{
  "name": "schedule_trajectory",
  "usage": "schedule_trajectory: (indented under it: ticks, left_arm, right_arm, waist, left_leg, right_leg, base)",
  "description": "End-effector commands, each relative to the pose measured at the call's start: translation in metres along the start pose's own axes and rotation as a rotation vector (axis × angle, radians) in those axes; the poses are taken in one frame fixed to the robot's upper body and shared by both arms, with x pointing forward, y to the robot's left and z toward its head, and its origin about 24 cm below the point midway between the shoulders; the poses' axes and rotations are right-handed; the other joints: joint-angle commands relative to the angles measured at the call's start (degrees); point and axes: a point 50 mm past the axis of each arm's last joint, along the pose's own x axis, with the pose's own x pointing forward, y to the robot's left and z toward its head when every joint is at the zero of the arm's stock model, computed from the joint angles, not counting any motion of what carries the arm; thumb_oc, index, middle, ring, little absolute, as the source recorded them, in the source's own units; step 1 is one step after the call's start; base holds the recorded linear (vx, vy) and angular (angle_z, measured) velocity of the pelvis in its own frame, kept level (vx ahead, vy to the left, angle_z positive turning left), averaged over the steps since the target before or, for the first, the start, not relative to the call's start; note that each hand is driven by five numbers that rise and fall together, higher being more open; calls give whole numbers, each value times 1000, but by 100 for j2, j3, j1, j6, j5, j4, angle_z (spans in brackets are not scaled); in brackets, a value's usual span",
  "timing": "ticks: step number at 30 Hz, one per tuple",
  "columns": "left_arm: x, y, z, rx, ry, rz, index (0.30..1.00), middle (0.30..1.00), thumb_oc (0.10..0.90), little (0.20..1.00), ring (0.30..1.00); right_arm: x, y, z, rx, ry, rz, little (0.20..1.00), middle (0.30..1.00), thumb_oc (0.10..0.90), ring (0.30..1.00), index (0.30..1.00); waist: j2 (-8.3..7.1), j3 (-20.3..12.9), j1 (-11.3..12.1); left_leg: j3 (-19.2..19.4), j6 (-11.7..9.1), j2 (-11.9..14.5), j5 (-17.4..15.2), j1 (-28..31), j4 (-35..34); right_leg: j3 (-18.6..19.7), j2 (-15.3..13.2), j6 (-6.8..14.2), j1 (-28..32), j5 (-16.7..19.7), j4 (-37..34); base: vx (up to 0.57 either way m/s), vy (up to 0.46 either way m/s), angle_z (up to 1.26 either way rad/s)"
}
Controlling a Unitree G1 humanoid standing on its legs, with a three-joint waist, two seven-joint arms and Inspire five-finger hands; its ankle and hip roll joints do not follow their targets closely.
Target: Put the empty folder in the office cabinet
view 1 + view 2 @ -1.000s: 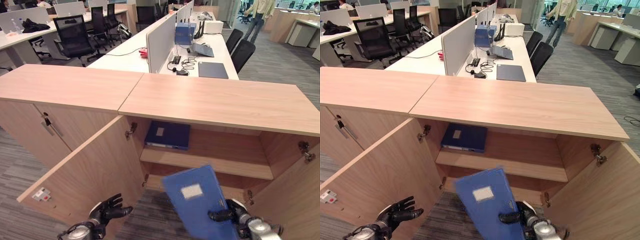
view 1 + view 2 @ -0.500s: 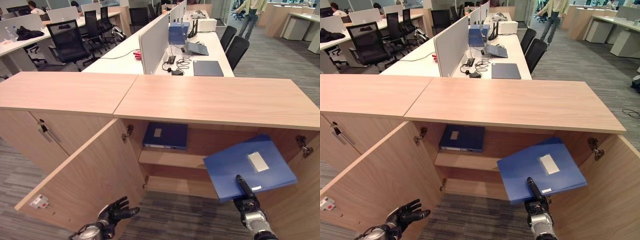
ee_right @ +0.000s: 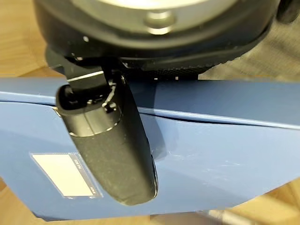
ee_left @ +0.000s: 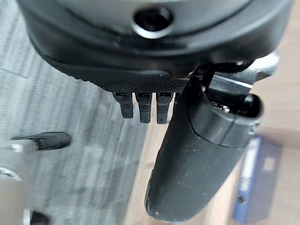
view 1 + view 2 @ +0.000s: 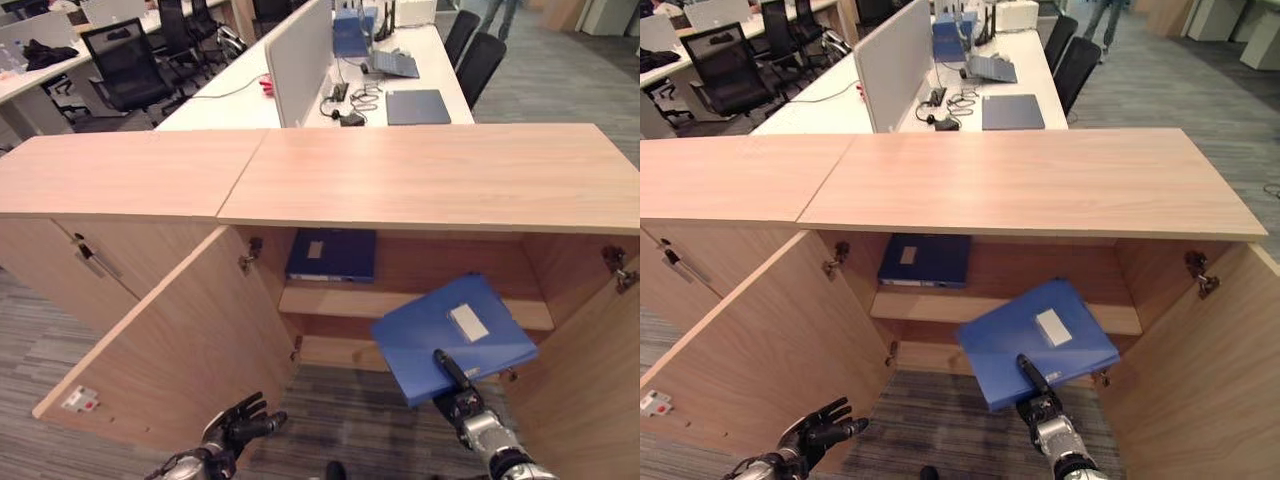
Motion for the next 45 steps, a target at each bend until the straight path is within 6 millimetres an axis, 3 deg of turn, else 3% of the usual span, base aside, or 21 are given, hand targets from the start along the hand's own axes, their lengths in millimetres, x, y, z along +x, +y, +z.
schedule_trajectory:
  ticks: [1,2,3,4,9,10,18,22,33,35,36,42,45]
  left_arm:
    - [-3,11,40,15,-172,0,900,900,800,900,900]
    - [-3,11,40,15,-172,-1,900,900,800,900,900]
    - [-2,12,38,-13,-173,12,900,900,800,900,900]
    - [-2,15,36,-30,-166,29,900,900,800,900,900]
    - [2,19,29,-70,-145,87,900,900,800,900,900]
    - [2,21,31,-74,-150,107,900,900,800,900,900]
    - [4,21,33,-31,-150,113,900,900,800,900,900]
    - [8,11,32,14,-140,81,900,900,800,900,900]
    - [14,-18,48,85,-207,-22,900,900,800,900,900]
    - [14,-22,54,106,-227,-36,900,900,800,900,900]
    - [14,-25,52,128,-226,-43,900,900,800,900,900]
    - [15,-33,59,148,-256,-68,900,900,800,900,900]
    - [13,-37,74,184,-309,-85,900,900,800,900,900]
  right_arm:
    - [6,87,37,92,-187,329,300,300,400,300,300]
    - [6,87,37,92,-187,329,300,300,400,300,300]
    - [0,105,42,92,-223,418,300,300,400,300,300]
    - [-3,110,45,103,-240,453,300,300,400,300,300]
    - [-15,130,60,150,-325,564,300,300,400,300,300]
    - [-21,144,71,161,-368,620,300,300,400,300,300]
    - [-42,189,97,113,-460,784,300,300,400,300,300]
    - [-48,206,96,106,-460,851,300,300,400,300,300]
    - [-63,225,119,175,-562,899,300,300,400,300,300]
    - [-71,231,125,180,-594,938,300,300,400,300,300]
    - [-75,234,124,214,-600,962,300,300,400,300,300]
    - [-106,258,133,234,-679,1105,300,300,400,300,300]
    - [-132,275,145,236,-751,1204,300,300,400,300,300]
  waist:
    - [-414,-56,29]
    - [-412,-64,21]
    - [-362,-20,-19]
    - [-333,-10,-57]
    - [-187,92,-182]
    - [-102,219,-224]
    - [84,510,-182]
    - [180,741,-170]
    - [507,972,-234]
    - [542,1065,-254]
    - [552,1020,-277]
    - [650,1276,-243]
    - [617,1531,-205]
  left_leg:
    - [-113,-180,-420,-1302,754,-9]
    - [-118,-183,-416,-1300,746,-9]
    - [-124,-230,-283,-1260,634,-9]
    - [-140,-262,-216,-1251,575,-9]
    - [-226,-352,-10,-1206,317,-9]
    - [-273,-409,83,-1158,195,-9]
    - [-414,-638,430,-891,-322,-9]
    - [-396,-676,538,-830,-553,137]
    - [-673,-628,113,-620,-946,-9]
    - [-770,-630,19,-534,-1114,-9]
    - [-808,-590,-31,-720,-1171,-9]
    - [-831,-395,-226,-805,-1367,-9]
    - [-807,-302,-460,-972,-1796,588]
  right_leg:
    - [-338,0,96,-346,756,-605]
    - [-345,1,95,-352,755,-603]
    - [-366,39,29,-471,698,-515]
    - [-364,63,0,-546,646,-442]
    - [-308,160,-145,-930,430,-128]
    - [-230,215,-219,-1170,302,57]
    - [-68,441,-494,-1838,-168,480]
    - [-9,499,-604,-2050,-344,636]
    - [-85,151,-482,-2529,-350,1072]
    - [-114,29,-464,-2621,-358,1176]
    - [-79,-59,-453,-2838,-380,1379]
    - [240,-380,-402,-3505,-614,2274]
    - [530,-693,-400,-3886,-823,2884]
  base:
    - [91,-124,37]
    - [110,-214,36]
    - [98,-213,16]
    - [137,-270,9]
    - [84,-161,7]
    - [44,-106,9]
    - [68,-174,6]
    - [20,-121,2]
    - [1,43,7]
    - [-22,91,18]
    - [11,70,16]
    - [-29,106,9]
    - [-48,95,8]
